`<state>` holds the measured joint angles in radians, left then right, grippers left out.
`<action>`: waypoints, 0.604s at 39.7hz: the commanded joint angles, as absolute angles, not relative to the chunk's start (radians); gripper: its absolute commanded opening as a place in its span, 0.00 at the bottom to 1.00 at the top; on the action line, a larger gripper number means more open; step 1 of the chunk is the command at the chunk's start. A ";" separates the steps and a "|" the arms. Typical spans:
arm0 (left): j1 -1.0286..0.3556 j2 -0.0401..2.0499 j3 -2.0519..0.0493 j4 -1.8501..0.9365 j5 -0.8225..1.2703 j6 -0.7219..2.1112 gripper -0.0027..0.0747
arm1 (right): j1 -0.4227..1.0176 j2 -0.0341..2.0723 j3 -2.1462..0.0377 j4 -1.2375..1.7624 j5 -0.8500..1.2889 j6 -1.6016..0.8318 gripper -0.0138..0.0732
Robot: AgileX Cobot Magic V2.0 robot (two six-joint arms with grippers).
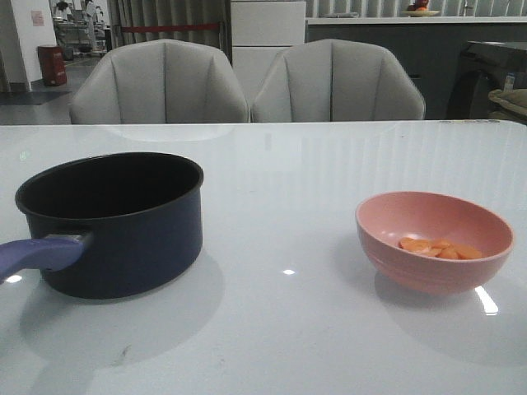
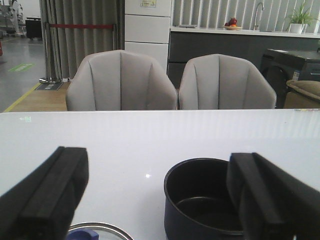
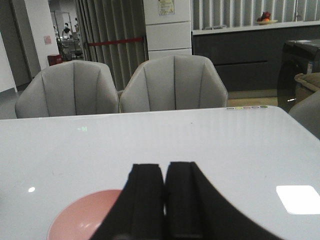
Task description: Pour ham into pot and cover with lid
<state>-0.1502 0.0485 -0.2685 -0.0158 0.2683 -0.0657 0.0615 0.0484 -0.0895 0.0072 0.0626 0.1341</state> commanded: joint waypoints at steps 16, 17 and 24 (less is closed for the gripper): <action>-0.159 0.058 -0.294 -0.016 0.161 -0.066 0.82 | 0.057 0.460 -0.323 0.038 0.186 0.139 0.33; -0.159 0.058 -0.294 -0.016 0.168 -0.066 0.82 | 0.057 0.471 -0.328 0.040 0.195 0.139 0.33; -0.159 0.058 -0.294 -0.016 0.175 -0.066 0.82 | 0.057 0.591 -0.418 0.040 0.316 0.139 0.37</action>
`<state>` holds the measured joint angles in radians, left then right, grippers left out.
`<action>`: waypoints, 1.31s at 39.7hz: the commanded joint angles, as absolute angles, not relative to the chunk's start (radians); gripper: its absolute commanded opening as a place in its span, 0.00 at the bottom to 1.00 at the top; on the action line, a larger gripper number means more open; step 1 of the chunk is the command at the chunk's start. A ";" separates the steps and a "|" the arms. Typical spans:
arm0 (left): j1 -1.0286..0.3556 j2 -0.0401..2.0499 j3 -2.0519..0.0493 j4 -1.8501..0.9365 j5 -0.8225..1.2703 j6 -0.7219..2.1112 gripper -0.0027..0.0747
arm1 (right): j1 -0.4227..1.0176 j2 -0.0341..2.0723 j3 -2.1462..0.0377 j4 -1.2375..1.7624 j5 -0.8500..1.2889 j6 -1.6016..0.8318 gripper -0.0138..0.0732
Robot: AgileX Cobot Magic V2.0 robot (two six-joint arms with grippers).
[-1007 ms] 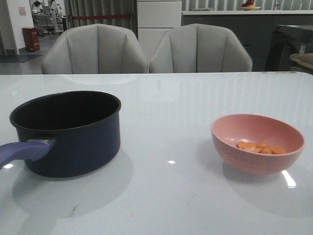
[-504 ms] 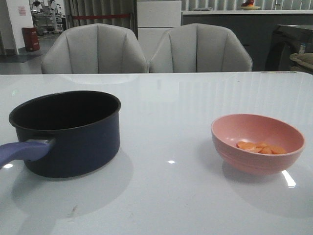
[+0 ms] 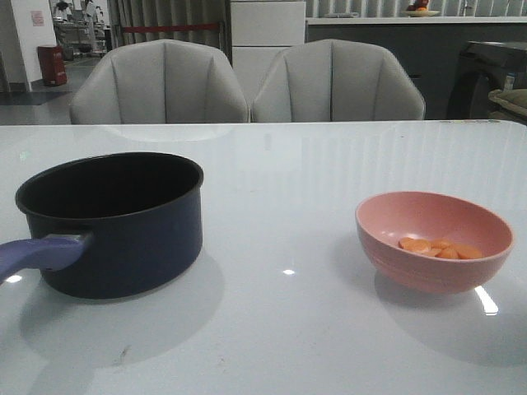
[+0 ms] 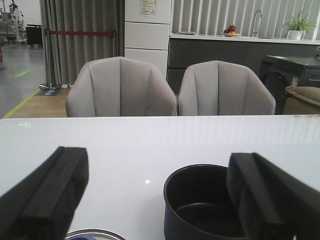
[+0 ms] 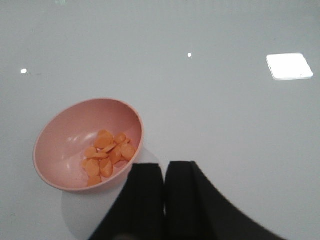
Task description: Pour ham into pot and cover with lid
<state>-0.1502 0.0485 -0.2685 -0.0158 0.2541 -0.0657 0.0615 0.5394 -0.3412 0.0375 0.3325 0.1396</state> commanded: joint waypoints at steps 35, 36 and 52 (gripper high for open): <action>-0.159 0.058 -0.294 -0.016 0.184 -0.066 0.82 | 0.057 1.498 -0.985 0.188 0.666 0.056 0.71; -0.159 0.058 -0.294 -0.016 0.184 -0.066 0.82 | 0.057 1.514 -0.992 0.188 0.665 0.055 0.71; -0.159 0.058 -0.294 -0.016 0.188 -0.066 0.82 | 0.057 1.703 -1.042 0.253 0.651 -0.058 0.50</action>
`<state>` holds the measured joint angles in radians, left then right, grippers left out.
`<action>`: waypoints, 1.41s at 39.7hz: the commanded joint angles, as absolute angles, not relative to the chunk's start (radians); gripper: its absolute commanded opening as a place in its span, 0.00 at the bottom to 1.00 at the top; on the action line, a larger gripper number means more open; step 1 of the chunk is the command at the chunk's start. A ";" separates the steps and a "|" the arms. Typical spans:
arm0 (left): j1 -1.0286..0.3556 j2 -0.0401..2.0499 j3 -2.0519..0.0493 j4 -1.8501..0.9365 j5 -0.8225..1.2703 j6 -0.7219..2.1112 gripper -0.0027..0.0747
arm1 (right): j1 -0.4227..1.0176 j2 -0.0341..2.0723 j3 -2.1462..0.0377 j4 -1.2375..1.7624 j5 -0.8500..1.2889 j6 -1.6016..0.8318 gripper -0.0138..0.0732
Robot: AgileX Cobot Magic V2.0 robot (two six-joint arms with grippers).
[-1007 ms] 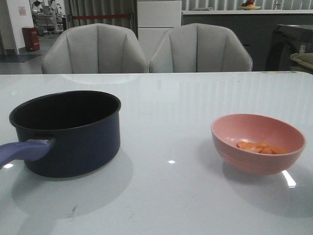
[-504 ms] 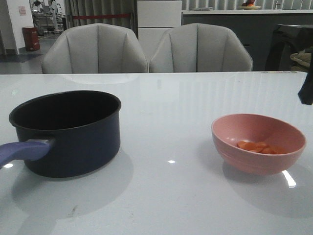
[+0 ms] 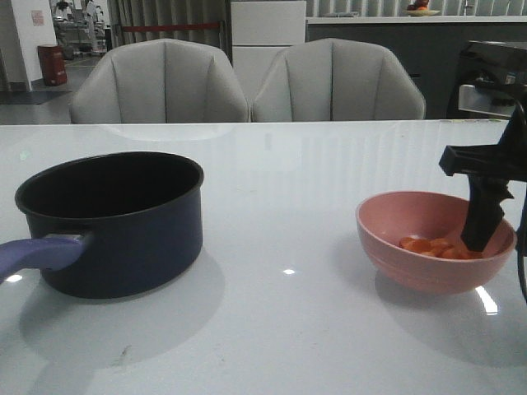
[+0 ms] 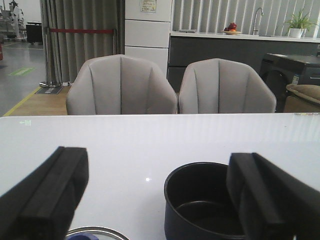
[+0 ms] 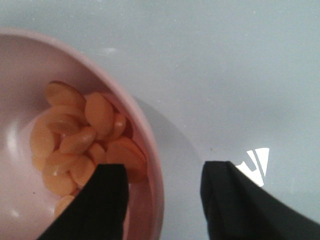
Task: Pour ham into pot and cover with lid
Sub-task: 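Lift the pink bowl and carry it over the saucepan with the right gripper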
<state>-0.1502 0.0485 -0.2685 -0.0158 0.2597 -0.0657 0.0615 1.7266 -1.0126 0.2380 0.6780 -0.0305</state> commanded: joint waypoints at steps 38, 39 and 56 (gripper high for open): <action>-0.159 0.058 -0.294 -0.016 0.188 -0.066 0.82 | 0.368 1.500 -1.135 0.256 0.329 -0.160 0.32; -0.159 0.058 -0.294 -0.016 0.188 -0.066 0.82 | 0.391 1.500 -1.138 0.256 0.303 -0.161 0.32; -0.159 0.058 -0.294 -0.018 0.188 -0.066 0.82 | 0.625 1.679 -1.347 0.180 0.000 -0.209 0.32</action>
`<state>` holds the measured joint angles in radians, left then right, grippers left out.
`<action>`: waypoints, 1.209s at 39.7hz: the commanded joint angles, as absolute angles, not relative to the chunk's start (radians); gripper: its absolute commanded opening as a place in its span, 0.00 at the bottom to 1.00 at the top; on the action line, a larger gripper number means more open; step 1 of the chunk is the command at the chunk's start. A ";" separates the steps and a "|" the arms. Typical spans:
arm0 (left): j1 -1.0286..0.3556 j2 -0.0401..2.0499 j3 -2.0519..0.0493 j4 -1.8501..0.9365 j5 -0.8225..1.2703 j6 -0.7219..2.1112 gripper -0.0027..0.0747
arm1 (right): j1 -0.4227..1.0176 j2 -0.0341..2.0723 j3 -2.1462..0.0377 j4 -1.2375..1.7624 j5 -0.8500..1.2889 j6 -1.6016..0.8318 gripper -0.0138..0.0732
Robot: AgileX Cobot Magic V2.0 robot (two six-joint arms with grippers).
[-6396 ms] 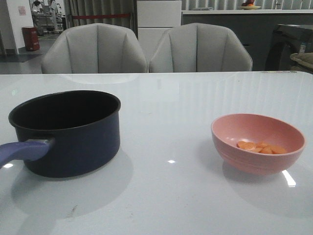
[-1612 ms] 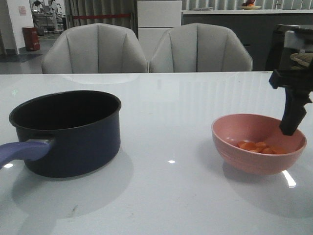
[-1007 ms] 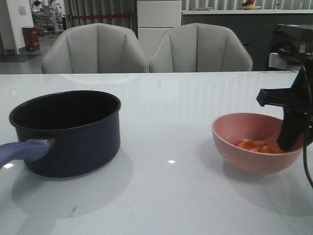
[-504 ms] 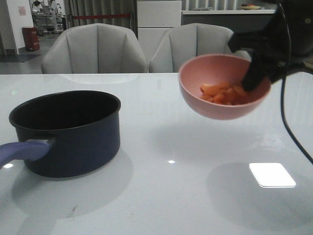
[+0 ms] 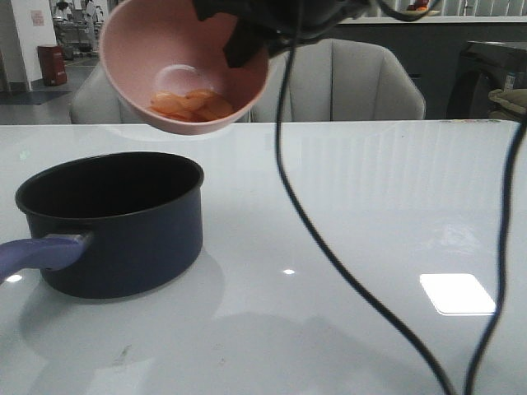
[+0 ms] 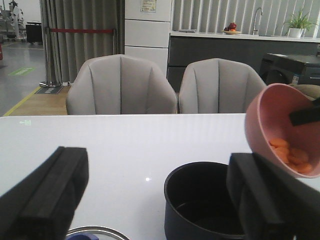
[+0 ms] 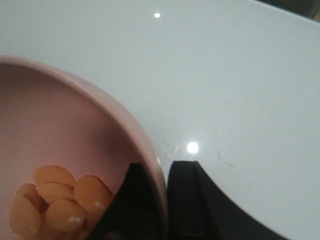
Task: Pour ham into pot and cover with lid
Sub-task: 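Lift the pink bowl and carry it over the saucepan with the right gripper, then tilt the bowl with the right gripper to pour ham into the saucepan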
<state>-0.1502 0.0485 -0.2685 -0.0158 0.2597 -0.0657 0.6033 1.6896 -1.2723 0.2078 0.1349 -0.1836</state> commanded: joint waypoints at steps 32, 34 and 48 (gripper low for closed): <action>-0.159 0.058 -0.294 -0.021 0.197 -0.066 0.82 | 0.708 1.865 -1.335 -0.106 -0.878 -0.524 0.32; -0.159 0.058 -0.294 -0.021 0.197 -0.066 0.82 | 0.709 1.865 -1.322 -0.153 -0.937 -0.525 0.32; -0.159 0.058 -0.294 -0.021 0.197 -0.066 0.82 | 0.710 1.886 -1.306 -0.164 -0.999 -0.647 0.32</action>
